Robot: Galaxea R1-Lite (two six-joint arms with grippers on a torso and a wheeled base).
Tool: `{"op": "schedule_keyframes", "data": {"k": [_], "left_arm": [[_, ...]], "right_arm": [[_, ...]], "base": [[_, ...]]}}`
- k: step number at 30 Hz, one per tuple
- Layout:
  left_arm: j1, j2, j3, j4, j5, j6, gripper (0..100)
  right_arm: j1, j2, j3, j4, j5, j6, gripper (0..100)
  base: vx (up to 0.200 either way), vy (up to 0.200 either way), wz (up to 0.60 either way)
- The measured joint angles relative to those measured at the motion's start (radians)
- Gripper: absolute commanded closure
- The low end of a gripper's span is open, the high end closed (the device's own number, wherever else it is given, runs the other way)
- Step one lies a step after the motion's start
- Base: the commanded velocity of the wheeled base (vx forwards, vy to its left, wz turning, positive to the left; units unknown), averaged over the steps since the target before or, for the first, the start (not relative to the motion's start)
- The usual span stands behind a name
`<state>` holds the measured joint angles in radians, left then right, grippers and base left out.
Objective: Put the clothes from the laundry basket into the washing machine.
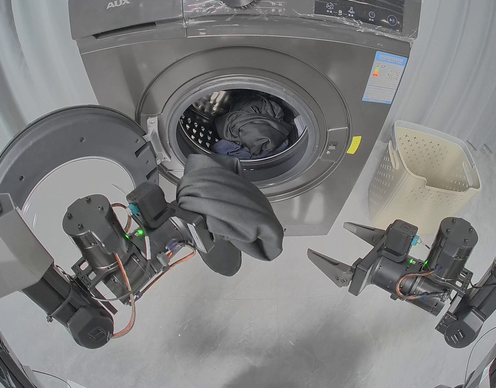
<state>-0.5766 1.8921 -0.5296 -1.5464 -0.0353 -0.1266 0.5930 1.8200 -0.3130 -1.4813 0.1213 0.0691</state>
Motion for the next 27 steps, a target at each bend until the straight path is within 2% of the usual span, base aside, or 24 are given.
{"op": "schedule_keyframes", "data": {"k": [8,12,23,27], "left_arm": [[-0.019,0.052,0.010,0.000,0.002,0.001,100],[-0.019,0.077,-0.022,0.000,-0.004,-0.001,100],[-0.017,0.166,-0.128,0.005,-0.008,0.008,100],[-0.017,0.195,-0.160,0.002,0.001,0.011,100]], "right_arm": [[-0.024,0.025,0.002,-0.008,-0.003,-0.001,0],[-0.021,0.029,0.002,-0.007,-0.019,-0.001,0],[-0.016,0.033,0.002,-0.008,-0.023,0.000,0],[-0.016,0.032,0.000,-0.008,-0.023,0.000,0]], "base": [[0.200,0.000,0.00],[0.200,0.000,0.00],[0.200,0.000,0.00],[0.000,0.000,0.00]]}}
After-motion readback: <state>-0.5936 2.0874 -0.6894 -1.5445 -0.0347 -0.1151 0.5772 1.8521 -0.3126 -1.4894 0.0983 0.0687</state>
